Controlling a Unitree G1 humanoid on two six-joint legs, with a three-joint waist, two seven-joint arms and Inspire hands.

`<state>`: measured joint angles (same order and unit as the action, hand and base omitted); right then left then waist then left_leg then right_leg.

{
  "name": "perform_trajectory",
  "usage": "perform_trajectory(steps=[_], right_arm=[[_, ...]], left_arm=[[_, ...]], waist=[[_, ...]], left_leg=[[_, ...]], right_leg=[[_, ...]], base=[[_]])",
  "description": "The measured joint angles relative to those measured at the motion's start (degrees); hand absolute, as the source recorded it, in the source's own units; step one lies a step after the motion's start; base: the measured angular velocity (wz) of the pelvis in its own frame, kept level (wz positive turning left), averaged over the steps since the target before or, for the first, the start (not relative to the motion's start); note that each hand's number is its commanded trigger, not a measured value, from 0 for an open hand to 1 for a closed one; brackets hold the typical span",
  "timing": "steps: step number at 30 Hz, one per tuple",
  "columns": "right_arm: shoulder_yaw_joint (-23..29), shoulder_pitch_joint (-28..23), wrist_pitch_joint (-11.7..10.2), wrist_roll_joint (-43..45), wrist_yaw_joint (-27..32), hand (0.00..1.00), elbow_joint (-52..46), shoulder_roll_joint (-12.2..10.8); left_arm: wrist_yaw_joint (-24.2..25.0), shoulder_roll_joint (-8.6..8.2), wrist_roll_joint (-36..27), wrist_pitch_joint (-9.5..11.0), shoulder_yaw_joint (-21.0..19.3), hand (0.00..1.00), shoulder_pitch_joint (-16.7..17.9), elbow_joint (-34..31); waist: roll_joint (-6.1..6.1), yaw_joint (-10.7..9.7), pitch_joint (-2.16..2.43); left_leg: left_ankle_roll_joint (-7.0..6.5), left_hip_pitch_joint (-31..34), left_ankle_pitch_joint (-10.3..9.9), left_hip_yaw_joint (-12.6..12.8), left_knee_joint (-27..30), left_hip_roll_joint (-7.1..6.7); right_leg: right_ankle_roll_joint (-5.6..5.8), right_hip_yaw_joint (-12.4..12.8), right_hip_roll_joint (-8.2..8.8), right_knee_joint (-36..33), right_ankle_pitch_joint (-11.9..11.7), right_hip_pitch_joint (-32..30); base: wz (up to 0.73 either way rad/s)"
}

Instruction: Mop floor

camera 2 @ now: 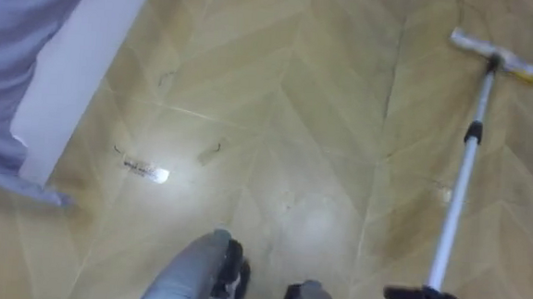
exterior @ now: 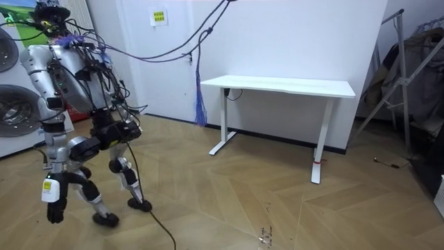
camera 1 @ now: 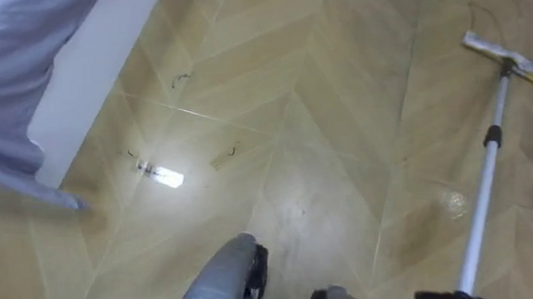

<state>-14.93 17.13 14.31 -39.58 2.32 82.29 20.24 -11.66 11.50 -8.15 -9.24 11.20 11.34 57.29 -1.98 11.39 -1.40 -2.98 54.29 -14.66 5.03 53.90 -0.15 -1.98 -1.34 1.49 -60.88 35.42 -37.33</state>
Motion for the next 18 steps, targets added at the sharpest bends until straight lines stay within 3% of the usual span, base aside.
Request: perform_trajectory(steps=[1, 2, 3, 4, 5, 7, 8, 10, 12, 13, 14, 16, 17, 18], right_arm=[[-0.32, -1.49, 0.00, -0.68, -0.35, 1.00, 0.08, 0.10], [-0.90, -4.42, 0.02, -0.94, -0.91, 1.00, 0.60, 0.45], [-2.01, -6.89, 0.03, -0.91, -1.31, 1.00, 1.75, 0.98], [-2.36, -8.42, 0.03, -0.79, -1.34, 1.00, 2.21, 1.20], [-2.66, -11.81, 0.02, -0.19, -1.03, 1.00, 2.61, 1.34], [-2.77, -15.60, -0.11, 0.99, 0.50, 1.00, 2.61, 0.73], [-2.65, -17.00, -0.64, 1.61, 1.85, 1.00, 2.65, -0.20], [-2.16, -18.34, -1.64, 2.31, 3.05, 1.00, 2.64, -2.45], [-1.23, -18.53, -1.97, 3.10, 3.51, 1.00, 2.62, -4.56], [-1.04, -18.52, -1.94, 3.37, 3.60, 1.00, 2.55, -4.78], [-0.26, -18.44, -1.67, 4.03, 3.84, 1.00, 2.47, -5.01], [0.88, -17.66, -0.67, 5.16, 3.91, 1.00, 2.42, -4.87], [1.64, -15.61, 0.47, 6.22, 3.94, 1.00, 2.57, -4.41], [1.67, -12.96, 0.89, 6.72, 4.00, 1.00, 2.79, -3.86]], left_arm=[[0.29, 0.05, 0.21, 0.00, 0.00, 0.00, -0.27, -0.08], [0.85, -0.04, 1.27, 0.06, -0.01, 0.00, -0.99, -0.04], [0.94, -0.28, 1.63, 0.09, -0.01, 0.00, -2.38, -0.06], [0.92, -0.36, 1.65, 0.27, -0.02, 0.00, -3.11, 0.02], [0.82, -0.60, 2.43, 1.00, -0.59, 0.00, -4.29, -0.15], [0.18, -1.05, 4.08, 2.37, -2.16, 0.00, -5.13, -1.70], [-0.53, -1.26, 4.43, 2.59, -2.14, 0.00, -5.27, -2.01], [-0.99, -1.34, 4.78, 2.56, -2.15, 0.00, -5.29, -2.09], [-1.63, -1.80, 5.40, 1.99, -1.95, 0.00, -5.15, -1.93], [-1.66, -1.90, 5.40, 1.78, -1.95, 0.00, -5.05, -1.89], [-1.71, -2.03, 5.34, 0.87, -1.95, 0.00, -4.96, -1.49], [-1.76, -2.06, 5.31, -0.44, -2.00, 0.00, -4.91, -0.18], [-1.93, -1.80, 5.11, -1.24, -2.00, 0.00, -4.72, 0.12], [-2.20, -1.28, 4.00, -1.85, -1.93, 0.00, -4.56, 0.08]], waist=[[-0.08, -0.20, 0.13], [-0.29, -0.35, 0.25], [0.19, -0.68, 0.21], [0.59, -1.04, 0.46], [1.85, -1.85, 0.87], [3.78, -2.57, 0.67], [5.51, -3.88, 0.58], [6.01, -5.55, 0.57], [5.87, -6.83, 0.55], [5.89, -6.80, 0.57], [5.77, -6.81, 0.50], [5.48, -6.53, 0.61], [5.30, -6.40, 0.59], [4.66, -6.33, 0.41]], left_leg=[[-1.33, -0.78, -0.73, 0.46, 0.15, -0.33], [-3.52, -2.07, -2.03, 1.00, 0.25, -1.60], [-4.93, -3.14, -3.31, 0.94, 0.96, -3.06], [-5.57, -3.41, -4.23, 0.90, 1.39, -3.74], [-6.86, -4.11, -5.68, 0.54, 2.14, -4.82], [-7.62, -5.59, -7.62, 0.11, 2.46, -5.51], [-7.90, -6.84, -8.68, -0.52, 2.13, -5.68], [-7.89, -9.40, -9.06, -0.69, 0.12, -6.22], [-7.59, -12.74, -10.02, -0.75, -2.62, -6.80], [-7.38, -13.46, -10.62, -0.92, -2.71, -6.80], [-7.05, -15.11, -11.96, -1.15, -2.48, -6.82], [-6.00, -17.44, -13.99, -1.48, -1.48, -6.82], [-4.51, -17.52, -14.79, -1.82, 0.97, -6.49], [-1.42, -15.41, -13.46, -0.62, 7.07, -5.32]], right_leg=[[0.81, -0.24, 0.62, 0.72, 0.52, 1.27], [1.74, -0.25, 1.77, 0.06, 0.57, 2.65], [3.28, -0.12, 2.58, -4.48, -2.37, 1.50], [3.90, 0.08, 3.06, -7.35, -4.51, 0.47], [4.31, 0.85, 3.43, -12.30, -8.06, -1.54], [4.39, 1.63, 2.98, -15.50, -8.65, -5.75], [4.40, 1.46, 2.43, -14.50, -8.66, -8.62], [4.28, 1.47, 1.81, -7.99, -9.00, -11.86], [2.80, 0.20, 1.45, 3.77, -11.42, -13.10], [2.28, -0.64, 1.30, 6.00, -12.31, -13.02], [0.86, -1.91, 1.16, 8.43, -13.92, -12.34], [-0.29, -2.41, 0.90, 7.85, -14.28, -10.09], [-0.84, -2.87, 1.01, 6.78, -13.40, -9.13], [-1.31, -2.81, 0.63, 4.90, -12.06, -9.09]], base=[[0.32], [0.36], [0.35], [0.40], [0.35], [0.16], [0.03], [-0.03], [-0.08], [-0.08], [0.00], [0.00], [-0.08], [-0.12]])
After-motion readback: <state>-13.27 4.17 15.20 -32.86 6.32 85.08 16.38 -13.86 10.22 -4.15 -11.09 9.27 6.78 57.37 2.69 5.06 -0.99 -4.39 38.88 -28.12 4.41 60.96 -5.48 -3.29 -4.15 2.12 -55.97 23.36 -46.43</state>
